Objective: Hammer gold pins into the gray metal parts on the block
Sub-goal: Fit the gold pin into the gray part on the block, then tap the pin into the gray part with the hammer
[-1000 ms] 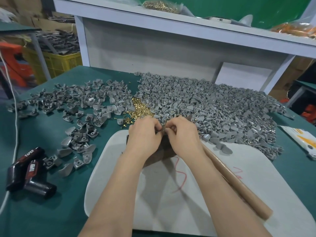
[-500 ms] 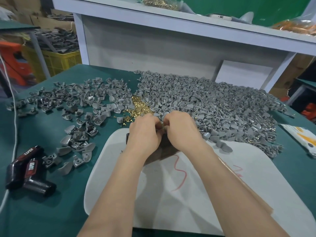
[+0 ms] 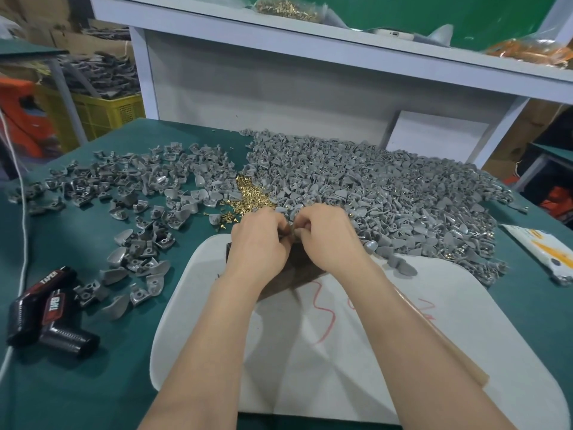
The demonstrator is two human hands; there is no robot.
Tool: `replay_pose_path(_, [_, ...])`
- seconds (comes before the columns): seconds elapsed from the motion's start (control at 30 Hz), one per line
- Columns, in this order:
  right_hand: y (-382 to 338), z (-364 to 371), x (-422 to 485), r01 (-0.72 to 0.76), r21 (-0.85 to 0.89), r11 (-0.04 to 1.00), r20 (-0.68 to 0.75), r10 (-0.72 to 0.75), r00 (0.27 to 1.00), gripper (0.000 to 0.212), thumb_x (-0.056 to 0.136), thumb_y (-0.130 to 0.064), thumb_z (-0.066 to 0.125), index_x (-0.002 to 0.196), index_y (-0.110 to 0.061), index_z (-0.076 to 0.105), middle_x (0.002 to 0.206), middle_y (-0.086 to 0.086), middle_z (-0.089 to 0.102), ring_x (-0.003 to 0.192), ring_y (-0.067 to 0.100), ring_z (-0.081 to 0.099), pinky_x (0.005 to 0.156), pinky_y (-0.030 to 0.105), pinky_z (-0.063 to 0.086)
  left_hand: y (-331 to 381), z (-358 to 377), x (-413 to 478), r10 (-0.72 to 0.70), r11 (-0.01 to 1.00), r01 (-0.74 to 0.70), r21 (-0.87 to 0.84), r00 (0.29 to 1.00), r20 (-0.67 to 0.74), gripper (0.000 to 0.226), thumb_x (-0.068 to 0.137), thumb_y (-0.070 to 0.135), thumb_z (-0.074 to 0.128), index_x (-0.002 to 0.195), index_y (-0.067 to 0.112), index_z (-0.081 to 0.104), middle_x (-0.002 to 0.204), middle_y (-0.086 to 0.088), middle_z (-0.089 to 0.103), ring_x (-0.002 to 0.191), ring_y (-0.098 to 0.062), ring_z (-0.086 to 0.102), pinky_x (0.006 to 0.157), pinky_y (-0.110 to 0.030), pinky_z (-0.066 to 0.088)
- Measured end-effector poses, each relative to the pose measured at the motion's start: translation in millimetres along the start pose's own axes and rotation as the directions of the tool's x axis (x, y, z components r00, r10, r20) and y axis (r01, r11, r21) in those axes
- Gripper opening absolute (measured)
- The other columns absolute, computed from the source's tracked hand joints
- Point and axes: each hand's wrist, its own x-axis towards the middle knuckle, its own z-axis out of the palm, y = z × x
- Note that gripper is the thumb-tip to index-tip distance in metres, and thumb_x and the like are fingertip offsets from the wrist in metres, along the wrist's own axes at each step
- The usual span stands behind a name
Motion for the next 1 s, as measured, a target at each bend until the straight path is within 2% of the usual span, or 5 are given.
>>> replay_pose_path(0.4, [12.2, 18.7, -2.5, -0.003, 0.185, 0.983, -0.133, 0.028, 0.991, 0.01, 0.089, -0.016, 0.059, 0.094, -0.017, 0.067, 0.089, -0.006, 0.05, 0.094, 0.02, 0.055, 0.086, 0.034, 0.045, -0.2, -1.1, -0.8, -0.008, 0.998, 0.008, -0.066, 1.0, 0.007, 0.006, 0.086, 0.021, 0.065, 0.083, 0.016, 0.067, 0.099, -0.004, 0.061, 0.098, -0.029, 0.058, 0.088, -0.043, 0.046])
replay_pose_path(0.77, [14.6, 12.7, 1.5, -0.007, 0.196, 0.981, -0.069, 0.021, 0.997, 0.015, 0.09, -0.016, 0.057, 0.1, -0.017, 0.068, 0.102, 0.002, 0.065, 0.097, 0.019, 0.058, 0.086, 0.03, 0.046, -0.4, -0.3, -0.7, -0.021, 0.996, 0.022, -0.084, 1.0, 0.009, 0.006, 0.086, 0.021, 0.067, 0.082, 0.016, 0.066, 0.099, -0.005, 0.061, 0.097, -0.029, 0.059, 0.087, -0.043, 0.047])
replay_pose_path(0.87, [33.9, 3.6, -4.2, -0.11, 0.323, 0.94, -0.118, 0.156, 0.981, 0.022, 0.091, -0.02, 0.057, 0.111, -0.017, 0.066, 0.105, 0.0, 0.068, 0.097, 0.016, 0.06, 0.091, 0.026, 0.044, 0.2, -0.4, -1.3, -0.029, 0.995, 0.03, -0.096, 1.0, 0.008, 0.012, 0.086, 0.021, 0.067, 0.075, 0.021, 0.063, 0.096, -0.001, 0.061, 0.095, -0.026, 0.06, 0.088, -0.043, 0.047])
replay_pose_path(0.93, [53.2, -0.6, -10.6, -0.235, 0.22, 0.947, -0.112, 0.264, 0.958, 0.024, 0.09, -0.036, 0.058, 0.094, -0.014, 0.067, 0.091, 0.004, 0.069, 0.087, 0.021, 0.062, 0.082, 0.032, 0.05, 0.3, 0.1, -1.6, -0.031, 0.995, 0.032, -0.097, 0.999, 0.01, 0.014, 0.086, 0.021, 0.066, 0.073, 0.022, 0.062, 0.095, -0.001, 0.06, 0.094, -0.025, 0.059, 0.088, -0.043, 0.048])
replay_pose_path(1.0, [64.3, -0.1, -17.3, -0.357, 0.037, 0.934, 0.029, 0.356, 0.934, 0.037, 0.088, -0.047, 0.057, 0.078, -0.012, 0.06, 0.071, 0.004, 0.061, 0.071, 0.024, 0.058, 0.065, 0.031, 0.047, 0.5, 0.5, -1.5, -0.035, 0.995, 0.036, -0.096, 0.999, 0.014, 0.013, 0.087, 0.021, 0.066, 0.074, 0.021, 0.063, 0.095, 0.0, 0.061, 0.094, -0.025, 0.059, 0.087, -0.043, 0.048])
